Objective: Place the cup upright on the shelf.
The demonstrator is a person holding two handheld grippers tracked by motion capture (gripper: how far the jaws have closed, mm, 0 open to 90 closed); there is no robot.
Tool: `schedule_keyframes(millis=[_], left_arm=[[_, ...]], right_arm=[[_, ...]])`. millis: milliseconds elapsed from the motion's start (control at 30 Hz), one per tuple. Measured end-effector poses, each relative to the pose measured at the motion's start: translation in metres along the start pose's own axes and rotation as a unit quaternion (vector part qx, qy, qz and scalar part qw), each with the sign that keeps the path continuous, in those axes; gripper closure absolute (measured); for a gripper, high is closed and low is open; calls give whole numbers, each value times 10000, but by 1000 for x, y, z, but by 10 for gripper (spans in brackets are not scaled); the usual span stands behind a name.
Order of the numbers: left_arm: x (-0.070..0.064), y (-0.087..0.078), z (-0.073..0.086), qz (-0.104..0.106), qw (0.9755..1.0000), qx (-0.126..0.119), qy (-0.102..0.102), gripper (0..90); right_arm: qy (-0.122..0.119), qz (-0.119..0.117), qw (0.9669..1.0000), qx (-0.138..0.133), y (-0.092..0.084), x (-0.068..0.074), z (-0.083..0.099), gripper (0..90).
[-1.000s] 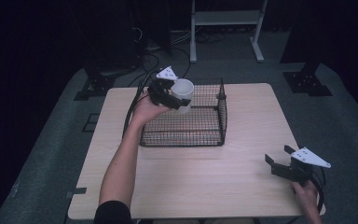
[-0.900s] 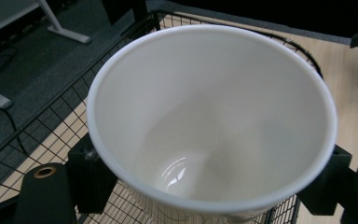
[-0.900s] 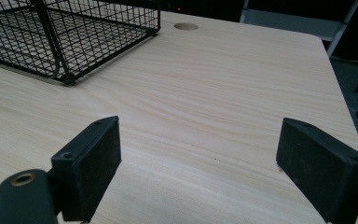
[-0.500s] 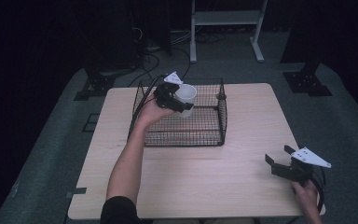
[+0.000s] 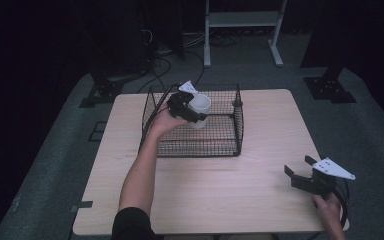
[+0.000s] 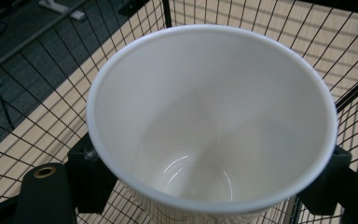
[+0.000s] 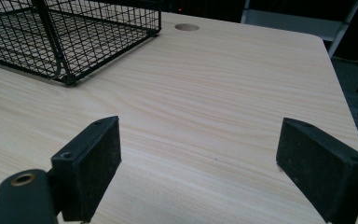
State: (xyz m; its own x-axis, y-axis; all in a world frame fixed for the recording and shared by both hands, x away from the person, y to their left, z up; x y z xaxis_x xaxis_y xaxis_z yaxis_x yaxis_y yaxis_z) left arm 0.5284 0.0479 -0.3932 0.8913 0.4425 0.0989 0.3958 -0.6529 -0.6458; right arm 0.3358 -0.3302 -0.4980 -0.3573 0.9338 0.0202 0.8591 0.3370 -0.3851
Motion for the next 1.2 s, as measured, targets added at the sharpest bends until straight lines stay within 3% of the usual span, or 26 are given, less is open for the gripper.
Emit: schedule_keyframes(millis=[533,700,900,1200], left_arm=[[1,19,11,119,9996,258,-51,207],[2,25,14,220,9991,329,-175,207],[2,32,19,169,9988,436,-126,207],[2,45,28,384,9964,715,-243,207]], right_arm=[[-4,-5,10000,-2,0,0,0,131],[-3,-7,10000,-3,0,0,0,131],[-4,-12,10000,-3,0,0,0,130],[-2,-16,10000,-8,0,0,0,131]])
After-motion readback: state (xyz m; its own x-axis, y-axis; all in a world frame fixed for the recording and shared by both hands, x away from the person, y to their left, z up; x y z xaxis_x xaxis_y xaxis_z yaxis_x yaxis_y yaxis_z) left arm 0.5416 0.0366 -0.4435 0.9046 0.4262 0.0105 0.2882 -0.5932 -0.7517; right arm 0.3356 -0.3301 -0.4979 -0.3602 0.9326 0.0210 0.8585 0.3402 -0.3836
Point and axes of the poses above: each handheld gripper's, and its own axes: y roughly forward along the jaws, z roughly out of its underside, x roughly to its left, the point moved 5 cm from there along y, roughly forward along the jaws, and after that the axes turned 3 degrees about y, right-handed, at the moved point
